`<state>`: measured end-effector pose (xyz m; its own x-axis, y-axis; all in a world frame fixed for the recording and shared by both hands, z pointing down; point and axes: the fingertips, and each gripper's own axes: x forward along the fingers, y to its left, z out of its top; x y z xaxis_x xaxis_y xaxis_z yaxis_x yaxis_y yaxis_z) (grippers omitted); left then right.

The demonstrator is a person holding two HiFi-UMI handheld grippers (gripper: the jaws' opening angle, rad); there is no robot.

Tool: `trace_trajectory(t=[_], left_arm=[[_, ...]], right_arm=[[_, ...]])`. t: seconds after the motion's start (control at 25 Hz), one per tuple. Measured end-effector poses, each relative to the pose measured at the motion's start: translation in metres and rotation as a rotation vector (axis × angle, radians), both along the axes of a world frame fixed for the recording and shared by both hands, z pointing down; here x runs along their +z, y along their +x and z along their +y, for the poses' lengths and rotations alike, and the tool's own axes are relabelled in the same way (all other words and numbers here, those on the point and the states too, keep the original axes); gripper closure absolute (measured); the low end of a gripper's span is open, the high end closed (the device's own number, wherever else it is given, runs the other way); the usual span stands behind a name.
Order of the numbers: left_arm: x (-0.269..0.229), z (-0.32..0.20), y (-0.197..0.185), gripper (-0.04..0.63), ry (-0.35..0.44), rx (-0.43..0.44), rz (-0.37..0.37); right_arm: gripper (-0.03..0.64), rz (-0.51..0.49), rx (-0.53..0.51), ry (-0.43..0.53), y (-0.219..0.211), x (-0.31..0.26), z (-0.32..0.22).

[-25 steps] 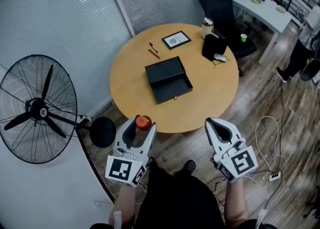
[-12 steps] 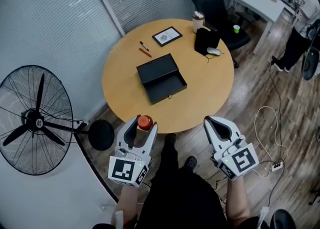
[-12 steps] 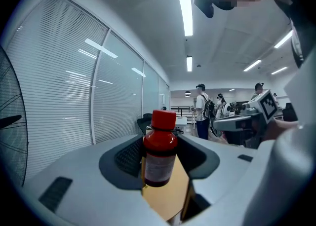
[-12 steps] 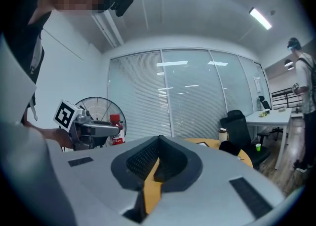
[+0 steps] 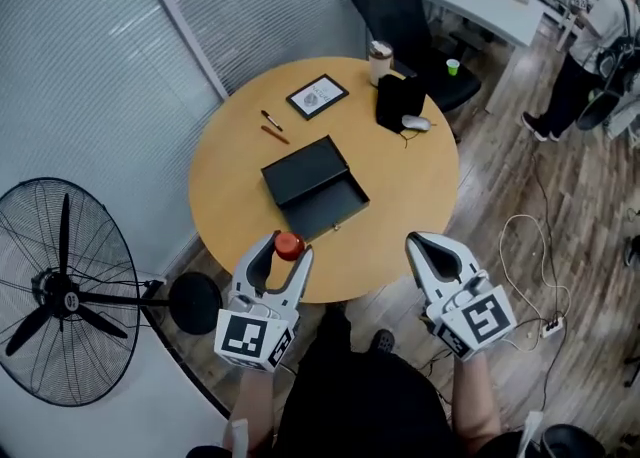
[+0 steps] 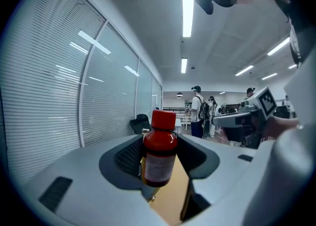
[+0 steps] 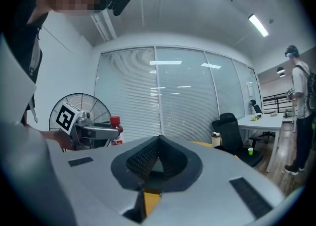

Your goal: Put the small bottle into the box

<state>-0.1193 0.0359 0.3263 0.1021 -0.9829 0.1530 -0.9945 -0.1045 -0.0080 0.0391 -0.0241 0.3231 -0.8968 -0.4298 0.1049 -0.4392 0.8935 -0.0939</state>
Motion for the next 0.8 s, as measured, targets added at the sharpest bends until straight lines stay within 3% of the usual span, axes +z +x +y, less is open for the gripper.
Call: trace_trajectory(t=[0.28, 0.44, 0.8], left_arm=[[0.011, -0.047, -0.035, 0.388, -0.005, 0.072, 0.053], [0.031, -0.075, -0.049, 0.388, -0.052, 0.101, 0.097], [0.076, -0.115, -0.051, 0.388, -0.167, 0.254, 0.162]], right_arm=[[0.607, 0.01, 0.066, -0.009, -0.033, 0.002, -0.029], [0.607, 0.017, 0.132, -0.018, -0.043, 0.006, -0.042], [0.607, 0.03, 0.277, -0.062, -0.051, 0.025, -0.052]])
